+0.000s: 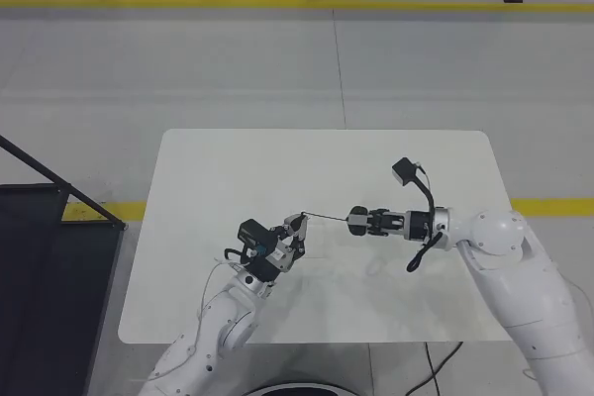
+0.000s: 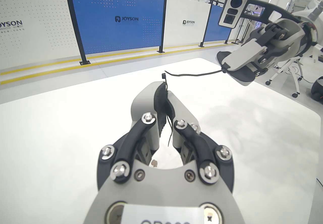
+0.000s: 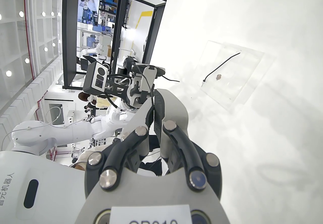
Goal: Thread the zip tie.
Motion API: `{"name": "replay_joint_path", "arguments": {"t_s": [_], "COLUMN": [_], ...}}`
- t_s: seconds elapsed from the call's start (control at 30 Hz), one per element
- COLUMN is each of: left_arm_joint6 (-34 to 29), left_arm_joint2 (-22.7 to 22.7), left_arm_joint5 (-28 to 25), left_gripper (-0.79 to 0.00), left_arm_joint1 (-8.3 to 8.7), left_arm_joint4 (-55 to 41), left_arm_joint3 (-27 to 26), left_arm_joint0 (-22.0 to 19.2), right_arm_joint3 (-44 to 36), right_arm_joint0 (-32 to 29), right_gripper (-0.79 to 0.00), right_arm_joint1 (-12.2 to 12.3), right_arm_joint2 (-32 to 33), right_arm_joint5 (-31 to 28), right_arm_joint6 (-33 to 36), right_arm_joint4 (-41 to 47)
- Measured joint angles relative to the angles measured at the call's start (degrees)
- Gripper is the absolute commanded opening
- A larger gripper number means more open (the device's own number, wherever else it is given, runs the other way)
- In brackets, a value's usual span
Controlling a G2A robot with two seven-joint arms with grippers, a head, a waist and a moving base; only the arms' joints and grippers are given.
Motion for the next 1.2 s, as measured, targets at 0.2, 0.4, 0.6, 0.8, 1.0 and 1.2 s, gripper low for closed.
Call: {"name": "replay_joint_path", "arguments": {"t_s": [0.2,0.4,0.6,0.8,1.0,1.2], "left_arm_joint6": [0.00,0.00,0.00,0.00,0.00,0.00], "left_arm_joint2": [0.00,0.00,0.00,0.00,0.00,0.00], "left_arm_joint5": [0.00,0.00,0.00,0.00,0.00,0.00], "left_gripper": [-0.785,-0.785,-0.785,-0.785,-0.785,-0.785], "left_arm_joint1": [0.00,0.00,0.00,0.00,0.00,0.00], "left_arm_joint4": [0.00,0.00,0.00,0.00,0.00,0.00], "left_arm_joint3": [0.00,0.00,0.00,0.00,0.00,0.00], "left_arm_joint0": [0.00,0.00,0.00,0.00,0.00,0.00], "right_arm_joint3": [-0.27,-0.64,-0.58,-0.16,0.18,0.72], "right_arm_joint0": [0.01,-0.28,-0.37,0.05,0.47,0.77], "right_gripper": [-0.785,-0.785,-0.785,-0.785,-0.785,-0.785], "right_arm_joint1": [0.05,0.11,0.11,0.02,-0.06,-0.10], "right_arm_joint2": [-0.13,-0.04,0.10,-0.17,-0.51,-0.51], "right_arm_joint5": [-0.15,-0.85,-0.60,-0.03,0.63,0.85], "right_arm_joint6": [0.29,0.29,0.11,0.04,0.03,0.18], "right_arm_joint4": [-0.77,-1.01,-0.48,-0.22,-0.47,-0.13]}}
